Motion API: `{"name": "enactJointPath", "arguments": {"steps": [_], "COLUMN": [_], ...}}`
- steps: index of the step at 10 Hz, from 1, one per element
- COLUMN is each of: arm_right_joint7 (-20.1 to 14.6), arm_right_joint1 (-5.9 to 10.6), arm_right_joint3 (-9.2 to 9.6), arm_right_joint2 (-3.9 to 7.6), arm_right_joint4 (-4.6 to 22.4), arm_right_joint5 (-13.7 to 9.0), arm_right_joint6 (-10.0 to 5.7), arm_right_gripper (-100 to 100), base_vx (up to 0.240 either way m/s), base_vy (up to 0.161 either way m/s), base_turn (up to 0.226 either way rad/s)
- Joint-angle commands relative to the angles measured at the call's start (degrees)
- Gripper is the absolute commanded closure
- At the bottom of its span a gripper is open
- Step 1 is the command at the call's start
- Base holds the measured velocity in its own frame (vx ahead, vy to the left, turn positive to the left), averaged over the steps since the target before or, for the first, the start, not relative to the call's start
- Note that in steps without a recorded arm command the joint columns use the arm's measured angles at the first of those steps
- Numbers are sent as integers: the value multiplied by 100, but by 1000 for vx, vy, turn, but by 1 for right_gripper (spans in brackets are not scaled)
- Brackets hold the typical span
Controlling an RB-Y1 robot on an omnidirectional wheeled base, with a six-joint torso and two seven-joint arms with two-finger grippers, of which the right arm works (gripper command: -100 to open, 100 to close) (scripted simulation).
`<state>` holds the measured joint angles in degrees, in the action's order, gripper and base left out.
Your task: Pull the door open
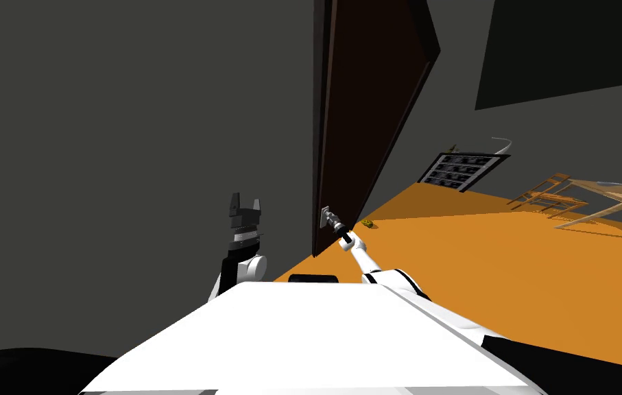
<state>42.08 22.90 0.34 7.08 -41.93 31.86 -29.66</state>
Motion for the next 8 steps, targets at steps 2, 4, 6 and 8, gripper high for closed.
{"name": "enactJointPath", "arguments": {"steps": [2, 4, 6, 8], "arm_right_joint7": [-92, -143, -195, -195], "arm_right_joint1": [-33, -53, -74, -74], "arm_right_joint3": [-36, -71, -108, -108], "arm_right_joint2": [113, 105, 97, 97], "arm_right_joint4": [-159, -187, -216, -216], "arm_right_joint5": [-157, -423, -660, -807], "arm_right_joint6": [210, 393, 699, 717], "arm_right_gripper": [100, 100, 100, 100], "base_vx": [-15, -5, -19, -21], "base_vy": [-5, -3, -10, 0], "base_turn": [-16, -12, 11, -8]}}
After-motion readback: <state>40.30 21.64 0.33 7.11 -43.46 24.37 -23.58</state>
